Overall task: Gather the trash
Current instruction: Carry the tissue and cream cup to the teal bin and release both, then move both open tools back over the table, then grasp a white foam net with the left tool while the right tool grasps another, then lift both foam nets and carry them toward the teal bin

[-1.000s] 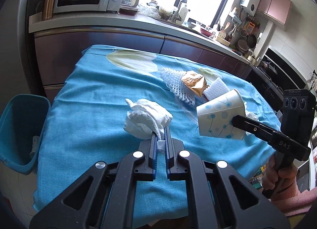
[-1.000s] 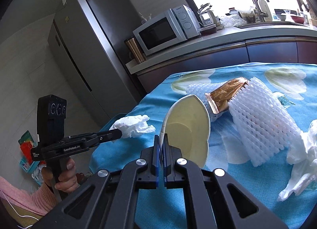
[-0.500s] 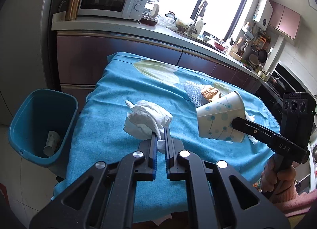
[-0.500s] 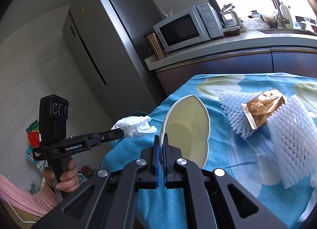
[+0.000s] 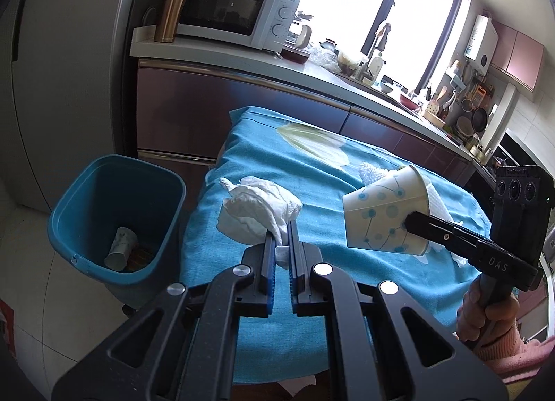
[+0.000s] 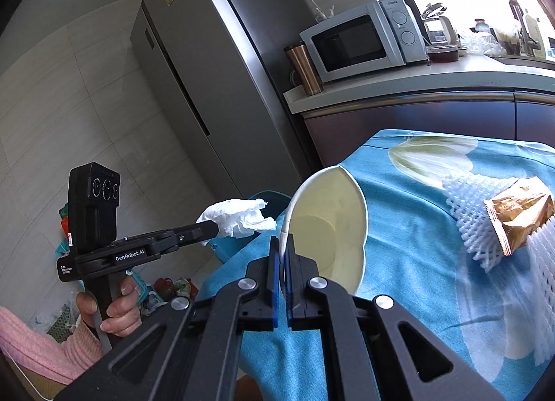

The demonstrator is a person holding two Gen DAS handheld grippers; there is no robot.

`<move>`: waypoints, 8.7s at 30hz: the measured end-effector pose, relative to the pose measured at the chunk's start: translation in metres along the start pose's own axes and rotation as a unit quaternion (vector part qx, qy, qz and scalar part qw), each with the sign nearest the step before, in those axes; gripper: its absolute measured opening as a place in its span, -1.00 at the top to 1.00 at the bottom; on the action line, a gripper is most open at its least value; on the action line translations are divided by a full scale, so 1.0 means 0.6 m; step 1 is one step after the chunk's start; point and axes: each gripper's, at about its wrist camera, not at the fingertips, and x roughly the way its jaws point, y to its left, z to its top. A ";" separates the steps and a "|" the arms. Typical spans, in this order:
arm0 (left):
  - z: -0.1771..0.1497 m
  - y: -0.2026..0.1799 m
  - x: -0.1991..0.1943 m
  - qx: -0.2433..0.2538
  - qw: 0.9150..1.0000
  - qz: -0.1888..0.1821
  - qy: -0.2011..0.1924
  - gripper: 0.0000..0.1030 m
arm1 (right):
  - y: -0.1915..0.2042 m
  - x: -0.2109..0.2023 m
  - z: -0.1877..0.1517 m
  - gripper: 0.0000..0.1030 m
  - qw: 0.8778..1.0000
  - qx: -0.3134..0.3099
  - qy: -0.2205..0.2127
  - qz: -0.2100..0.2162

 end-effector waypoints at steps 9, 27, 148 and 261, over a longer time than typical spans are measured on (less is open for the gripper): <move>0.009 0.058 -0.029 -0.020 0.999 0.038 -0.018 0.87 | 0.024 0.052 0.019 0.96 0.999 -0.016 0.020 0.027; 0.008 0.148 -0.041 -0.059 0.994 0.088 -0.020 0.87 | 0.074 0.145 0.064 0.96 0.995 -0.039 0.052 0.074; 0.070 -0.289 0.450 0.117 0.975 -0.088 0.167 0.04 | -0.256 -0.202 -0.057 -0.06 0.959 0.122 -0.039 -0.254; 0.020 0.171 -0.047 -0.078 0.991 0.098 -0.056 0.85 | 0.047 0.152 0.095 0.79 0.997 -0.044 0.048 0.040</move>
